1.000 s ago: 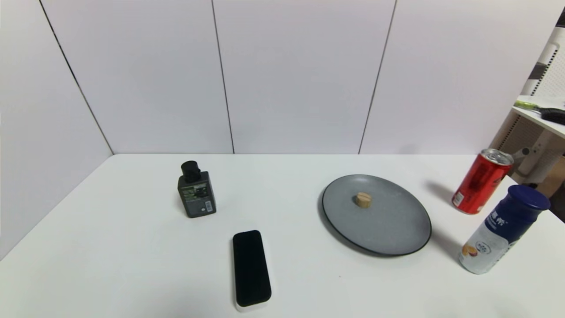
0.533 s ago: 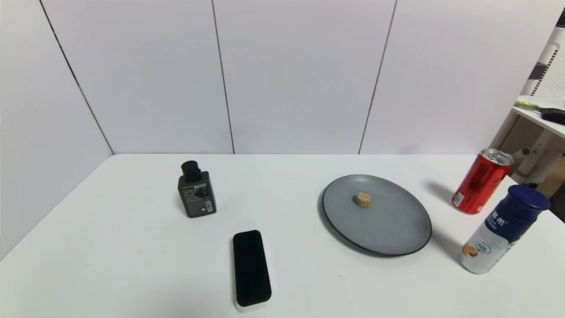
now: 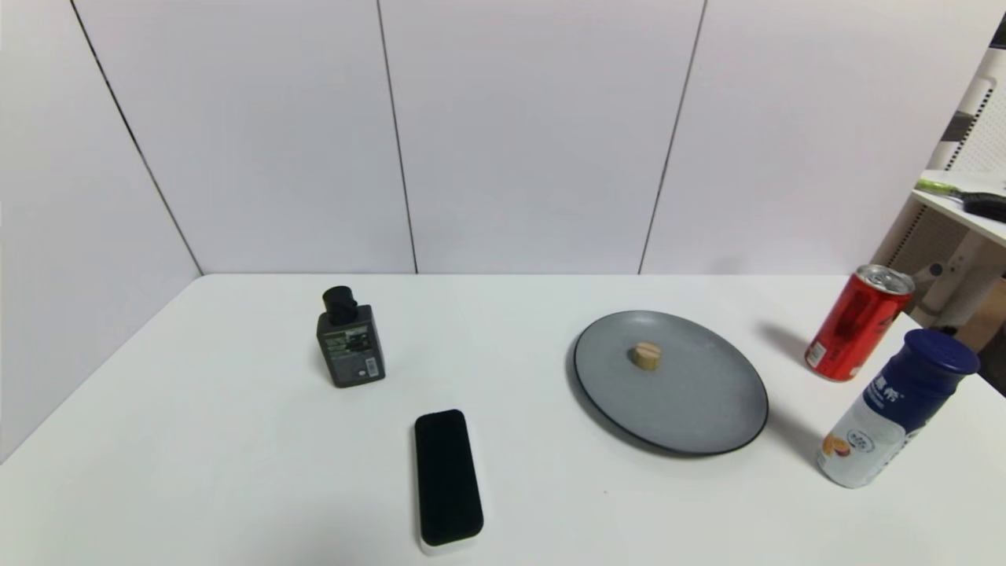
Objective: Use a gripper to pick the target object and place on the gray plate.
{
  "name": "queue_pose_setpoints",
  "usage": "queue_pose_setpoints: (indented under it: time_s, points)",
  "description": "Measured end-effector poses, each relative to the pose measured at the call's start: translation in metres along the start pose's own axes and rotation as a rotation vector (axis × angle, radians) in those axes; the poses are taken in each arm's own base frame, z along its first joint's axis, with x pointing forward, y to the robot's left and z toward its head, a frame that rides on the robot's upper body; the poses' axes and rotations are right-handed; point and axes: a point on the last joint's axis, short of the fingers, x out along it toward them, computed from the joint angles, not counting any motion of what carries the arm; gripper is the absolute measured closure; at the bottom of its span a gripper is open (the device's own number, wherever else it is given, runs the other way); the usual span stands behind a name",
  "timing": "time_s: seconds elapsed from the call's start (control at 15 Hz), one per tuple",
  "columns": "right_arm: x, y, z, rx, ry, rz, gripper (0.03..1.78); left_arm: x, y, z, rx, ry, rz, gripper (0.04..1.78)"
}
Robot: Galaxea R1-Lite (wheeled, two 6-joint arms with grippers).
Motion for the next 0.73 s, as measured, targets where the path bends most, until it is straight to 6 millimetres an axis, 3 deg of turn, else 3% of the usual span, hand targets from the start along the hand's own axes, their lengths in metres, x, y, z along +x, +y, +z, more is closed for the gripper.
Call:
queue_pose_setpoints:
  time_s: [0.73]
  points:
    - [0.0002,-0.0002,0.0000,0.018,-0.008,-0.009,0.12,0.0000,0.0000,0.0000,0.000,0.000,0.000,0.13]
